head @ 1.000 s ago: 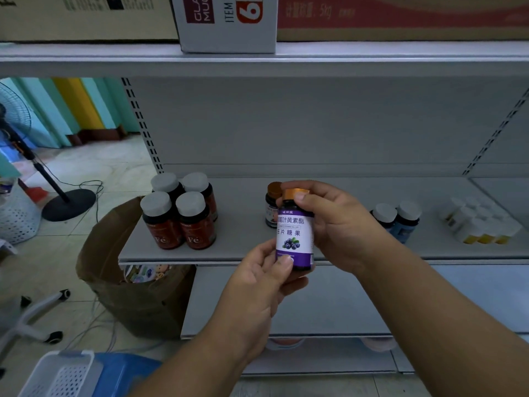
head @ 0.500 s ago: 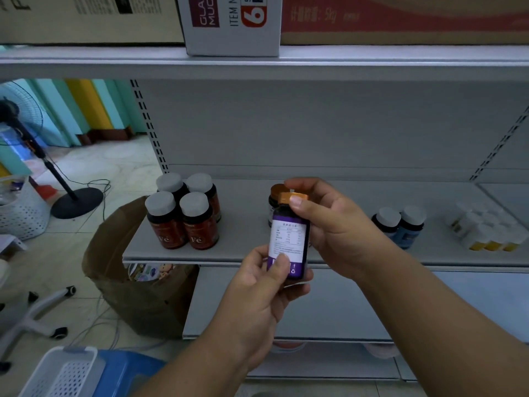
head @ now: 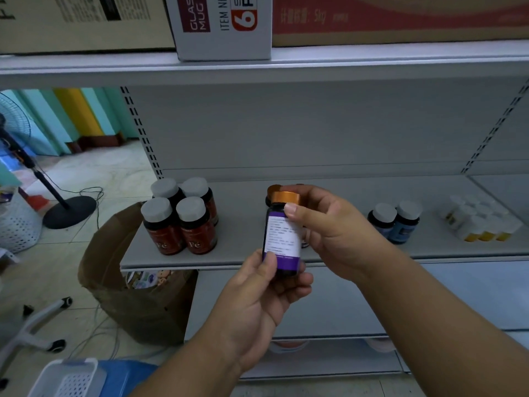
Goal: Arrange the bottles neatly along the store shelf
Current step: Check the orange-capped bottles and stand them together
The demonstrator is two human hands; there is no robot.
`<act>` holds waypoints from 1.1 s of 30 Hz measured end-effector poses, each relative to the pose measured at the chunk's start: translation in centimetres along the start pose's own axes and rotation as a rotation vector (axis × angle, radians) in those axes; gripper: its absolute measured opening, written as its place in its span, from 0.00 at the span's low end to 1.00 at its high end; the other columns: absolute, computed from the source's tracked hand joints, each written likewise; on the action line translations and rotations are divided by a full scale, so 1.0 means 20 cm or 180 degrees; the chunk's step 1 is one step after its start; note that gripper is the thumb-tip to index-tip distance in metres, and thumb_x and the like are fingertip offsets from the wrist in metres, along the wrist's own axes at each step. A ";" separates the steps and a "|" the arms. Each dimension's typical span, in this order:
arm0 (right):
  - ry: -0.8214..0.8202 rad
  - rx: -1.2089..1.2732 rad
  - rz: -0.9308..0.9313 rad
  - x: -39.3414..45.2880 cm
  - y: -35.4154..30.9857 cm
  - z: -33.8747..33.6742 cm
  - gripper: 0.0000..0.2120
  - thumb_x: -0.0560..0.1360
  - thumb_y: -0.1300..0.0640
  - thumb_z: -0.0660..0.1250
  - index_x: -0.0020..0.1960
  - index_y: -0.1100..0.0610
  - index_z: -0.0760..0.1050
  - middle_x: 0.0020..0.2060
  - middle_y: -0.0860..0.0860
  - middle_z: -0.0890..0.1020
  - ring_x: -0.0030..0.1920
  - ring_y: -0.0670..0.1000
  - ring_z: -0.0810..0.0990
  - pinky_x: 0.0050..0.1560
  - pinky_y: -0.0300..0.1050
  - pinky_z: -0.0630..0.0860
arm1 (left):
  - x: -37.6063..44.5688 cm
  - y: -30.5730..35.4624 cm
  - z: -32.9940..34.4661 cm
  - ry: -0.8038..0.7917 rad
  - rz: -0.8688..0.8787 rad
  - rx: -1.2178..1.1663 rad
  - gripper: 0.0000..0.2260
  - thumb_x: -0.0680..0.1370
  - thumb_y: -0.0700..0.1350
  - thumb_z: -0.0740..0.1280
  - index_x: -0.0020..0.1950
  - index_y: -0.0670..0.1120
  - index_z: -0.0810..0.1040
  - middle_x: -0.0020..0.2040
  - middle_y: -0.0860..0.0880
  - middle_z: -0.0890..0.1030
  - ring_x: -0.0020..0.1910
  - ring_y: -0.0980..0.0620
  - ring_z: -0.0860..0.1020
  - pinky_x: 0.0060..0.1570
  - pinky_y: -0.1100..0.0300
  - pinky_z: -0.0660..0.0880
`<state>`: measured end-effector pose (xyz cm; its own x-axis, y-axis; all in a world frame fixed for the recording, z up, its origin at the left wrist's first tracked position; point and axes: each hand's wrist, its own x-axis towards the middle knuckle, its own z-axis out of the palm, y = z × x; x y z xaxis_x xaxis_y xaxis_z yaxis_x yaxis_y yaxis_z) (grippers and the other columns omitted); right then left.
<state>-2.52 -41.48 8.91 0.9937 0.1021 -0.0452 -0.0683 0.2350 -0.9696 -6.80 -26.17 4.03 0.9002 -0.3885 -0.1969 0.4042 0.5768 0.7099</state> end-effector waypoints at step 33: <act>0.0072 -0.3441 -0.0618 0.13 -0.01 -0.06 0.23 0.70 0.54 0.75 0.63 0.50 0.73 0.56 0.47 0.78 0.56 0.47 0.78 0.58 0.44 0.76 | 0.42 -0.01 -0.29 0.0124 0.1270 0.4067 0.18 0.78 0.51 0.69 0.67 0.59 0.69 0.64 0.56 0.76 0.62 0.60 0.74 0.61 0.61 0.71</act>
<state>0.21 -42.48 8.67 0.9813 0.1347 0.1372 0.1920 -0.7271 -0.6592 1.69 -25.47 -1.64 0.9330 -0.3190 0.1667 -0.3004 -0.4349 0.8489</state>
